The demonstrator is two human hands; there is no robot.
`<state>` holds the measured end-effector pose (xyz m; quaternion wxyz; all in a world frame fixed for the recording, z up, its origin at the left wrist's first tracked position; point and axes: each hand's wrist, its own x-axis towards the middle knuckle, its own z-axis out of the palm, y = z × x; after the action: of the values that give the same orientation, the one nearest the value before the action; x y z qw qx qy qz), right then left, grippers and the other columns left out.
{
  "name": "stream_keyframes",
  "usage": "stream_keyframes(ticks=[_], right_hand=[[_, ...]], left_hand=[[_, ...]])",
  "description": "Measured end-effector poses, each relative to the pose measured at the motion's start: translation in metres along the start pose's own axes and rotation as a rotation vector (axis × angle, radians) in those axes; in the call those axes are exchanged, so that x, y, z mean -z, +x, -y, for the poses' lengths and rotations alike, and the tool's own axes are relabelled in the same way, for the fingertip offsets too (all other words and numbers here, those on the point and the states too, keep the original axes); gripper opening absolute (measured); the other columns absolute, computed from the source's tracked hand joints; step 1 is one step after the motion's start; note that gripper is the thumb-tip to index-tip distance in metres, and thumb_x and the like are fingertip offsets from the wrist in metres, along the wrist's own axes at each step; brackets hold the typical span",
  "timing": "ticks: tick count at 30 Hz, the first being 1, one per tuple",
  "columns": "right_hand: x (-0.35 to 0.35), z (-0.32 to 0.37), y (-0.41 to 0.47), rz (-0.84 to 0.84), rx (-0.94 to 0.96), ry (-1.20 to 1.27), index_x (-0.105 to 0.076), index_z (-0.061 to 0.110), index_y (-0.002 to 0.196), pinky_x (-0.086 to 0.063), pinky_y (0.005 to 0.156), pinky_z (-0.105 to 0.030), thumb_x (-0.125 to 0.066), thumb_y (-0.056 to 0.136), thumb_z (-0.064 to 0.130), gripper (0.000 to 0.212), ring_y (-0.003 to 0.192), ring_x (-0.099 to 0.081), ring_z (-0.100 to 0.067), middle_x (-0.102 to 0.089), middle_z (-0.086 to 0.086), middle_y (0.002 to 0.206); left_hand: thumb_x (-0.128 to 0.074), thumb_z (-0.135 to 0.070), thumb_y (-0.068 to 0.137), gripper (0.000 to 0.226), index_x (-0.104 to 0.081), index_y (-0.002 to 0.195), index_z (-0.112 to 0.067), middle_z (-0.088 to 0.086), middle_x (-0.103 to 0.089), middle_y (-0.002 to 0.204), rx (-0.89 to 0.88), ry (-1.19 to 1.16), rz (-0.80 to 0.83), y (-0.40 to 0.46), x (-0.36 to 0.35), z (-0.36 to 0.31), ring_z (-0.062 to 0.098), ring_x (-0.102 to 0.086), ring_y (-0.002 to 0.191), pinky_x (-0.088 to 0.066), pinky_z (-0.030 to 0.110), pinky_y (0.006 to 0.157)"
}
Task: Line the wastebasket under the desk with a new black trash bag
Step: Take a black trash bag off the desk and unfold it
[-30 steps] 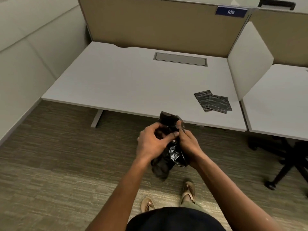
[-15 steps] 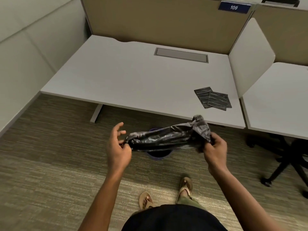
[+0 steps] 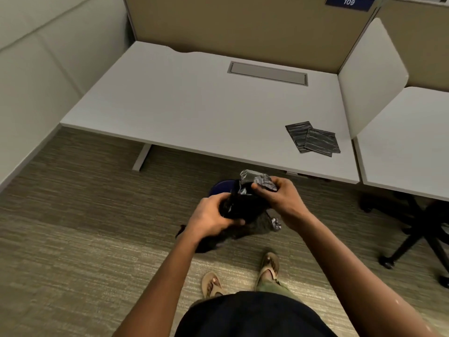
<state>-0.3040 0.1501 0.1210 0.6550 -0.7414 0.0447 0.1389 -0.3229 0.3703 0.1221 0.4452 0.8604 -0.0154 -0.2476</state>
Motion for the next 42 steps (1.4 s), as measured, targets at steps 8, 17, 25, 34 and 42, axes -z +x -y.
stream_keyframes(ticks=[8, 17, 25, 34, 42], right_hand=[[0.074, 0.013, 0.014, 0.15, -0.082, -0.345, -0.076, 0.024, 0.103, -0.058, 0.069, -0.026, -0.093, 0.065, 0.044, 0.046, 0.091, -0.078, -0.021, -0.081, 0.002, 0.093], [0.025, 0.013, -0.048, -0.818, 0.743, -0.651, -0.063, 0.019, 0.109, -0.037, 0.07, -0.014, -0.06, 0.091, 0.023, 0.019, 0.083, -0.047, -0.005, -0.059, 0.006, 0.093], [0.046, -0.128, -0.06, 0.416, -0.163, -1.137, -0.069, 0.016, 0.096, -0.044, 0.07, -0.035, -0.058, 0.096, 0.035, 0.022, 0.095, -0.072, -0.032, -0.078, -0.008, 0.097], [0.084, -0.06, -0.008, -0.208, -0.02, -0.17, -0.077, 0.033, 0.087, -0.053, 0.055, -0.016, -0.059, 0.102, 0.037, 0.024, 0.067, -0.07, 0.0, -0.078, 0.01, 0.08], [0.125, -0.058, 0.002, -0.275, 0.023, -0.11, -0.075, 0.024, 0.092, -0.057, 0.057, -0.027, -0.058, 0.101, 0.038, 0.024, 0.074, -0.073, -0.023, -0.076, -0.005, 0.086]], left_hand=[[-0.071, 0.015, 0.079, 0.05, -0.075, 0.121, -0.011, 0.015, -0.078, 0.112, 0.116, -0.22, -0.149, 0.026, 0.038, 0.034, 0.033, -0.072, 0.112, -0.058, 0.04, 0.097], [-0.064, -0.01, 0.085, 0.035, -0.069, 0.117, -0.022, -0.014, -0.068, 0.109, -0.609, 0.0, -0.898, -0.027, 0.001, -0.022, -0.002, -0.063, 0.103, -0.051, 0.014, 0.089], [-0.064, -0.013, 0.09, 0.034, -0.076, 0.116, -0.032, -0.009, -0.074, 0.12, 0.073, 0.433, 0.129, -0.019, -0.081, 0.068, 0.012, -0.068, 0.113, -0.052, 0.027, 0.098], [-0.065, -0.023, 0.097, 0.012, -0.075, 0.096, -0.03, 0.001, -0.078, 0.1, 0.455, -0.481, -0.562, 0.042, -0.044, 0.043, 0.019, -0.073, 0.094, -0.062, 0.043, 0.086], [-0.049, -0.011, 0.101, 0.027, -0.075, 0.106, -0.019, 0.012, -0.081, 0.099, 0.499, -1.178, -0.384, 0.056, -0.032, 0.014, 0.025, -0.079, 0.088, -0.06, 0.041, 0.077]])
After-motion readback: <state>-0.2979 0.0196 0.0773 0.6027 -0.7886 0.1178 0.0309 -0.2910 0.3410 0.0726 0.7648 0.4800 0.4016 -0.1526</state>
